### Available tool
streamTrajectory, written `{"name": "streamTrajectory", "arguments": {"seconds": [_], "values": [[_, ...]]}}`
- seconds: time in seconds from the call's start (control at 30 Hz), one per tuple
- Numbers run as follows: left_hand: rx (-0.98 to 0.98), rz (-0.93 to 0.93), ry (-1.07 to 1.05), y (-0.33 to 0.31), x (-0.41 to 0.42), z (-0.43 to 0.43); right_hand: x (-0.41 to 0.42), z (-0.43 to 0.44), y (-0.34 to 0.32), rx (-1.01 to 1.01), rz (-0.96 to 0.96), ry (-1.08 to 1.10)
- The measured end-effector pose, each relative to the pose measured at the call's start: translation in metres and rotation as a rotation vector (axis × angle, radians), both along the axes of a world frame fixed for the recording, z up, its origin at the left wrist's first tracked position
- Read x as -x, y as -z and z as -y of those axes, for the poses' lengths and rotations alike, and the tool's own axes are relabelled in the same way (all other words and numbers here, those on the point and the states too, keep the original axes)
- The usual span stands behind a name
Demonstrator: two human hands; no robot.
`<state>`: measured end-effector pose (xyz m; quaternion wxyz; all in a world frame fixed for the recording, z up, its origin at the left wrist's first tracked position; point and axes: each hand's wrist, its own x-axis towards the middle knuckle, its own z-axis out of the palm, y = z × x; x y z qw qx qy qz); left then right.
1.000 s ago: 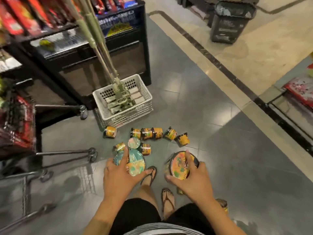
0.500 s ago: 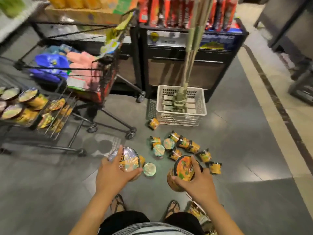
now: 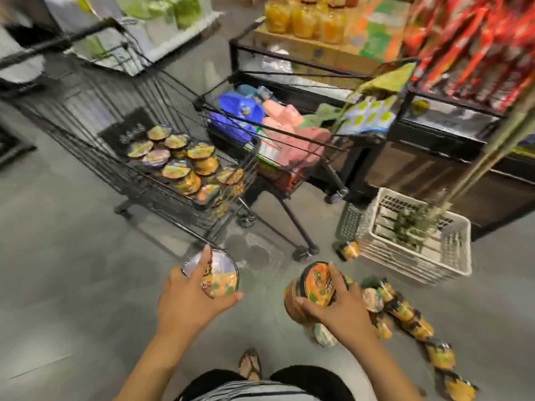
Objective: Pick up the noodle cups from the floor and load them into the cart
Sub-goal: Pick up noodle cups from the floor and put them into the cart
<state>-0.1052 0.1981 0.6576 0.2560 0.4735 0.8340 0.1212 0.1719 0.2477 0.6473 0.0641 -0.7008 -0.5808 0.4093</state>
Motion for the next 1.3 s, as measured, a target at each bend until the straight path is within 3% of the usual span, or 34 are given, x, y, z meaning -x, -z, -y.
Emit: {"name": "streamTrajectory", "arguments": {"seconds": [0.33, 0.67, 0.83, 1.0, 1.3], "values": [[-0.098, 0.059, -0.154, -0.013, 0.072, -0.064, 0.08, -0.095, -0.016, -0.029, -0.01, -0.172], [-0.083, 0.055, -0.285, -0.022, 0.133, -0.217, 0.196, -0.309, -0.023, -0.14, -0.068, -0.39], [0.003, 0.043, -0.348, -0.001, 0.153, -0.296, 0.251, -0.411, -0.02, -0.207, 0.008, -0.559], [0.21, -0.005, -0.335, 0.034, 0.161, -0.343, 0.292, -0.478, 0.003, -0.168, 0.134, -0.768], [0.338, 0.089, -0.349, 0.076, 0.162, -0.373, 0.334, -0.52, 0.061, -0.083, 0.286, -1.048]]}}
